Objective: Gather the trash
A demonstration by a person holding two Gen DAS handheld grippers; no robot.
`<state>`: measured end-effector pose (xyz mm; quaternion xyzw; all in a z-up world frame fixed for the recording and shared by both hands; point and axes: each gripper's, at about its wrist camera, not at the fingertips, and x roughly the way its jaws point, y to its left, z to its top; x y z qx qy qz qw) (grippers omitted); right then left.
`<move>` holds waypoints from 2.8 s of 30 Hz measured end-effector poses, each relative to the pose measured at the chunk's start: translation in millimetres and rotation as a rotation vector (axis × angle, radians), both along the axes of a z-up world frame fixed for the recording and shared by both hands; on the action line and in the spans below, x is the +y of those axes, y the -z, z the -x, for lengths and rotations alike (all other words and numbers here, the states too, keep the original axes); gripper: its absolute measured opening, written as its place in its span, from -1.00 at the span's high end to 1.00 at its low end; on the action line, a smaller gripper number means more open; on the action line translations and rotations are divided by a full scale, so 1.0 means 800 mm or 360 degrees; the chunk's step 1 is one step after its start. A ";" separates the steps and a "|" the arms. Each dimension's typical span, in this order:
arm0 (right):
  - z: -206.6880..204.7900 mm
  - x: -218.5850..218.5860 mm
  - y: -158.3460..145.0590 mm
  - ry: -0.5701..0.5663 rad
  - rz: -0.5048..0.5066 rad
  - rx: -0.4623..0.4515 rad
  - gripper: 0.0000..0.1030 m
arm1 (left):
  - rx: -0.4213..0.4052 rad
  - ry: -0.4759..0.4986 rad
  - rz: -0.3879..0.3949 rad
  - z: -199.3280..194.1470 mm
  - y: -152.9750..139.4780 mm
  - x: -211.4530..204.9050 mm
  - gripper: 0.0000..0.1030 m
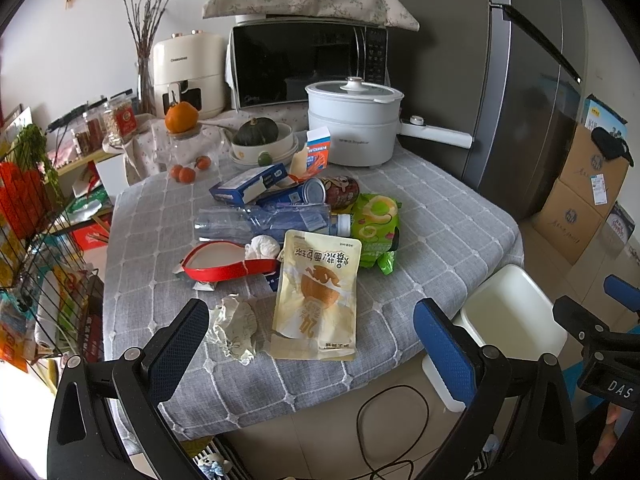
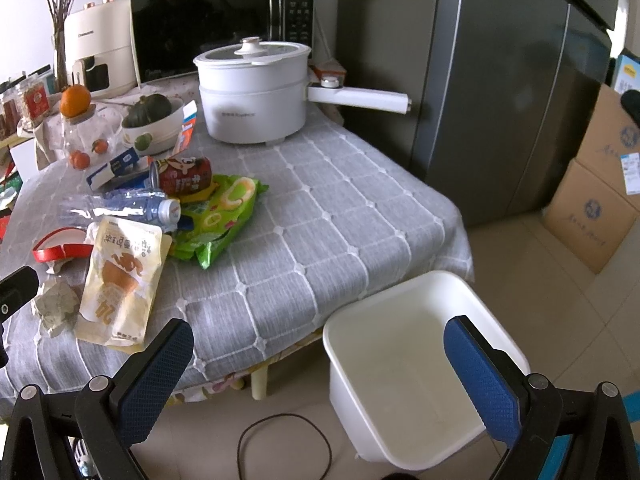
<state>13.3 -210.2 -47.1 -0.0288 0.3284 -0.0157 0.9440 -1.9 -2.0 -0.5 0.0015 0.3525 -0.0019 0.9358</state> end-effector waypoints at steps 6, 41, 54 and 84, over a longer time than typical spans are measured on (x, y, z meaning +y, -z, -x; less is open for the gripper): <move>-0.001 0.000 0.001 -0.0002 -0.0001 0.0001 -1.00 | 0.0014 0.0000 0.0000 -0.001 0.002 0.002 -1.00; -0.151 0.015 0.045 -0.0320 -0.0154 0.0567 -1.00 | 0.0613 0.0305 0.0191 -0.182 0.123 0.042 -0.54; -0.177 0.017 0.040 -0.0250 -0.0013 0.0504 -1.00 | 0.0744 0.0233 0.0386 -0.199 0.139 0.057 0.49; -0.368 0.067 0.145 -0.0119 -0.0469 0.0603 -0.22 | 0.0147 0.0238 0.0412 -0.157 0.005 0.101 0.97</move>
